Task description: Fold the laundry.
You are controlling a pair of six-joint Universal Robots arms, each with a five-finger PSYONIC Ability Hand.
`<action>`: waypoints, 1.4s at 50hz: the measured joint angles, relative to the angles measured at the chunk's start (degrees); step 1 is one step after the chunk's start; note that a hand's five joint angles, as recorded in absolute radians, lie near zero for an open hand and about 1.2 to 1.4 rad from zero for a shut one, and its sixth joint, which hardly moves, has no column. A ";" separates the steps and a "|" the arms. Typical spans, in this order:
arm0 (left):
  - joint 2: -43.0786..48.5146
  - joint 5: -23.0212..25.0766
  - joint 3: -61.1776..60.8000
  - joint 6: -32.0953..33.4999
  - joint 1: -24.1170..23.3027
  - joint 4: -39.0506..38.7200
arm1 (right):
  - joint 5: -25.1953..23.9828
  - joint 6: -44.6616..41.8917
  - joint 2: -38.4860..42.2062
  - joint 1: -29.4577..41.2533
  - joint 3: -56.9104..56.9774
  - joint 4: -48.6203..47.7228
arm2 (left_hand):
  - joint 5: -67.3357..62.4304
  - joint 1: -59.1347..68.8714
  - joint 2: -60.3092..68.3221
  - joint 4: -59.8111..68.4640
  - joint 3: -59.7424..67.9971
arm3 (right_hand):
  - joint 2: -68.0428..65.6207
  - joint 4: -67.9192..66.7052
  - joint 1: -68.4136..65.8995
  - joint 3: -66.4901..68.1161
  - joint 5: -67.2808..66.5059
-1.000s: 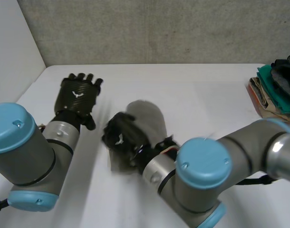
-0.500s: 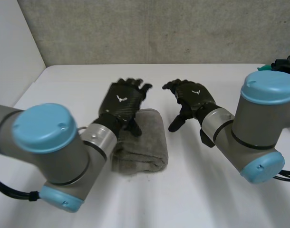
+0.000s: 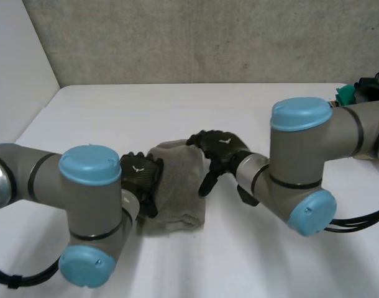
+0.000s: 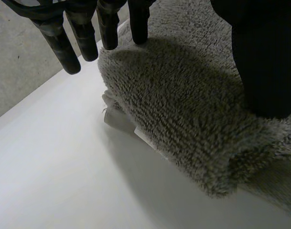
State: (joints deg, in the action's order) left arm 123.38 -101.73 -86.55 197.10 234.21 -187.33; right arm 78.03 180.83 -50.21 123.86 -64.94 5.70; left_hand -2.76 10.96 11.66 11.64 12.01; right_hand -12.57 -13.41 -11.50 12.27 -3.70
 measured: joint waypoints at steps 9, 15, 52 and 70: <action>-4.54 -2.94 -4.99 -0.03 -0.86 -0.14 | 0.24 -4.93 4.07 2.86 1.68 0.62 | 0.00 0.00 0.00 0.00 0.00 | 0.00 0.00 0.00 0.00 0.00; -4.36 -3.13 -5.43 -0.04 -1.08 -0.07 | 3.19 -8.71 7.72 3.11 3.29 1.42 | 0.00 0.00 0.00 0.00 0.00 | 0.00 0.00 0.00 0.00 0.00; -21.50 42.59 7.27 -1.95 10.22 18.55 | 12.45 -6.69 -5.50 13.02 -18.99 -13.12 | 0.00 0.00 0.00 0.00 0.00 | 0.00 0.00 0.81 0.00 0.00; -21.34 42.12 6.94 -2.31 9.82 18.13 | 19.55 -11.18 4.26 13.52 -14.51 -21.61 | 0.00 -0.05 0.00 0.00 0.00 | 0.00 0.00 0.81 0.00 0.49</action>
State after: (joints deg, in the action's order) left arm 102.04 -59.61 -79.60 194.79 244.03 -169.20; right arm 97.58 169.65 -45.95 137.38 -79.45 -15.91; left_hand -2.77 10.92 11.65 11.64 12.00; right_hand -12.57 -13.41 -10.69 12.27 -3.21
